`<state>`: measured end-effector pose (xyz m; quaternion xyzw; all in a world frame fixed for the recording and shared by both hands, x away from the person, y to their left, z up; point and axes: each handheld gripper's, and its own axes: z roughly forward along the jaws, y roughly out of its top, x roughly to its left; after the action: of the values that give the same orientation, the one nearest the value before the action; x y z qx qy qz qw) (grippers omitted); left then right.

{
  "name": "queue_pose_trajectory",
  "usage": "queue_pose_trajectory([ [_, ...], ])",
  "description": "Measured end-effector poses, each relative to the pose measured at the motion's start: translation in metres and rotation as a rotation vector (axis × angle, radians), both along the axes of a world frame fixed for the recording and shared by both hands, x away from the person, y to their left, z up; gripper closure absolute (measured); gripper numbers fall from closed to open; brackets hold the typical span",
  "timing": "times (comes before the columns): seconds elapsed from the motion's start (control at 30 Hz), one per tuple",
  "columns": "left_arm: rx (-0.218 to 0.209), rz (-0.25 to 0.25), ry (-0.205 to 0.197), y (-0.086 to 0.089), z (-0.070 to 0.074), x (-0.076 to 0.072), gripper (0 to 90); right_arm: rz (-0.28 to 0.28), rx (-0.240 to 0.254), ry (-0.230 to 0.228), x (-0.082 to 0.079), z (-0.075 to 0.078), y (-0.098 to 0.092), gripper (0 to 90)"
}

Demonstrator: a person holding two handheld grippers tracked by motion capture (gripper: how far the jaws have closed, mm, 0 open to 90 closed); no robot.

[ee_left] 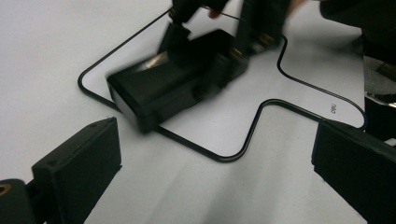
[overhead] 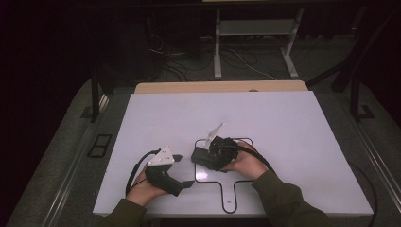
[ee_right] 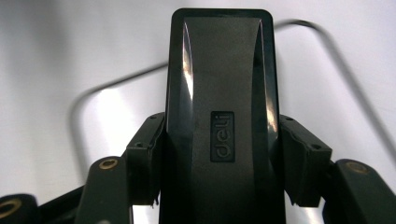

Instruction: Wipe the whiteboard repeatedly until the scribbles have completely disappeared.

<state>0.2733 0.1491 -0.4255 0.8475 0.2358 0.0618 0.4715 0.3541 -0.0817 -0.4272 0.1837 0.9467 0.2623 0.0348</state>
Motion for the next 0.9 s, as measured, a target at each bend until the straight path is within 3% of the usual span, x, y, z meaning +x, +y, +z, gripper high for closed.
queue_pose_trajectory([
  [0.17, 0.005, -0.005, 0.0, 0.0, 0.0, 0.0, 0.4, -0.102, -0.003, -0.006, 0.025, -0.001, -0.017, 38.7],
  [0.23, 0.005, -0.005, 0.0, 0.0, 0.0, 0.0, 0.4, -0.118, -0.005, -0.002, 0.03, -0.001, -0.019, 38.7],
  [0.3, 0.005, -0.005, 0.0, -0.001, 0.0, 0.0, 0.4, -0.11, -0.013, -0.009, 0.028, 0.0, -0.014, 38.7],
  [0.47, 0.006, -0.005, 0.001, -0.001, 0.0, 0.0, 0.4, 0.003, -0.006, -0.013, 0.009, 0.0, 0.008, 38.7],
  [0.57, 0.006, -0.005, 0.0, -0.001, 0.0, 0.0, 0.4, 0.025, -0.004, -0.004, 0.003, 0.0, 0.016, 38.7],
  [0.9, 0.005, -0.007, -0.001, -0.001, 0.0, 0.0, 0.4, -0.077, -0.025, -0.005, 0.037, 0.001, 0.006, 38.7],
])
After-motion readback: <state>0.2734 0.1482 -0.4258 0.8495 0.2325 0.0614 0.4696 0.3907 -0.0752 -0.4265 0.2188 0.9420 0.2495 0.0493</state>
